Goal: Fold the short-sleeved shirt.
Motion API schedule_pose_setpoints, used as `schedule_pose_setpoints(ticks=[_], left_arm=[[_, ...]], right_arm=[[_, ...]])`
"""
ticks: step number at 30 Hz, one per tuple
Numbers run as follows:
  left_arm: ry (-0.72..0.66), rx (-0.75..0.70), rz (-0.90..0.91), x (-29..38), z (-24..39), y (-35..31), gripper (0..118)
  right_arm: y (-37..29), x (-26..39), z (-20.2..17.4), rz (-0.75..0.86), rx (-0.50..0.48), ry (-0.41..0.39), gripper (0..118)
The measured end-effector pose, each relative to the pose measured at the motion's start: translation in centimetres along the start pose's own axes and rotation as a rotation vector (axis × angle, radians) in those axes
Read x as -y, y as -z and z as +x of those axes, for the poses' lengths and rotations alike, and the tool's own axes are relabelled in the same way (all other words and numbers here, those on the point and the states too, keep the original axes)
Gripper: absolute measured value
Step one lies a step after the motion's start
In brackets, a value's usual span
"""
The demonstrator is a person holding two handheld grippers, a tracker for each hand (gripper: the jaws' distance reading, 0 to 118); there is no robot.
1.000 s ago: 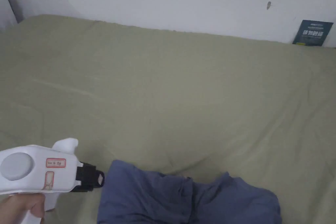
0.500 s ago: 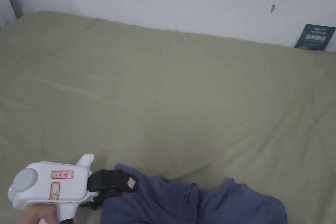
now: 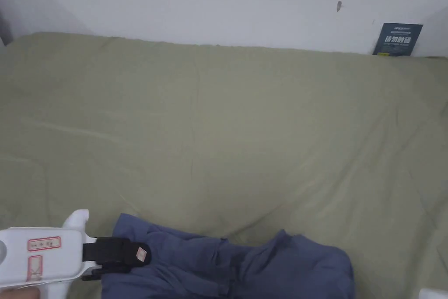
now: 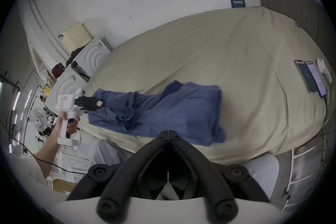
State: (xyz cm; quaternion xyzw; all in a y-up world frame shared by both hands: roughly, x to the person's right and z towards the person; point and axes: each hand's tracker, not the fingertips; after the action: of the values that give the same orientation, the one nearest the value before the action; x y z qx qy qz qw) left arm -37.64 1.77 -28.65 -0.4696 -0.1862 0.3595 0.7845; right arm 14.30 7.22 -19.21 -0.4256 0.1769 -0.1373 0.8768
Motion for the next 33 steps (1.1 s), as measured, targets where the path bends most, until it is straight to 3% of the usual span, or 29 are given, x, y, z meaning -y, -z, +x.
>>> schedule_pose_setpoints(ticks=[6, 12, 17, 21, 26, 27, 29, 30, 31, 33], left_arm=[[0.038, -0.344, 0.044, -1.9, 4.9, -5.6, 10], [0.220, -0.469, 0.036, -0.3, 13.2, -2.4, 10], [0.377, -0.498, -0.021, 2.4, 20.3, 3.8, 10], [0.517, -0.607, -0.113, 4.8, 23.6, 11.4, 10], [0.662, -0.707, -0.257, 8.2, 23.4, 22.3, 12], [0.665, -0.712, -0.270, 8.4, 23.0, 23.6, 18], [0.605, -0.633, -0.263, 9.0, 22.7, 24.7, 83], [0.576, -0.587, -0.273, 8.7, 22.6, 24.5, 110], [0.538, -0.567, -0.246, 8.5, 22.5, 23.8, 118], [0.473, -0.534, -0.202, 6.9, 22.2, 21.8, 118]], right_arm=[[-0.4, -0.1, 0.4, 0.016, -0.025, -0.013, 0], [-1.3, 0.6, 1.5, 0.030, -0.033, 0.001, 0], [-2.7, 1.6, 2.8, 0.027, -0.003, -0.016, 0], [-3.6, 2.3, 3.5, 0.026, 0.029, -0.025, 0], [-4.7, 3.0, 4.7, 0.073, 0.018, 0.096, 0], [-5.0, 3.1, 4.9, 0.077, 0.016, 0.113, 0], [-5.6, 3.1, 5.2, 0.083, 0.012, 0.135, 0], [-5.8, 3.0, 5.3, 0.084, 0.013, 0.138, 0], [-6.0, 2.9, 5.4, 0.084, 0.018, 0.140, 0], [-6.3, 2.7, 5.5, 0.087, 0.030, 0.136, 0]])
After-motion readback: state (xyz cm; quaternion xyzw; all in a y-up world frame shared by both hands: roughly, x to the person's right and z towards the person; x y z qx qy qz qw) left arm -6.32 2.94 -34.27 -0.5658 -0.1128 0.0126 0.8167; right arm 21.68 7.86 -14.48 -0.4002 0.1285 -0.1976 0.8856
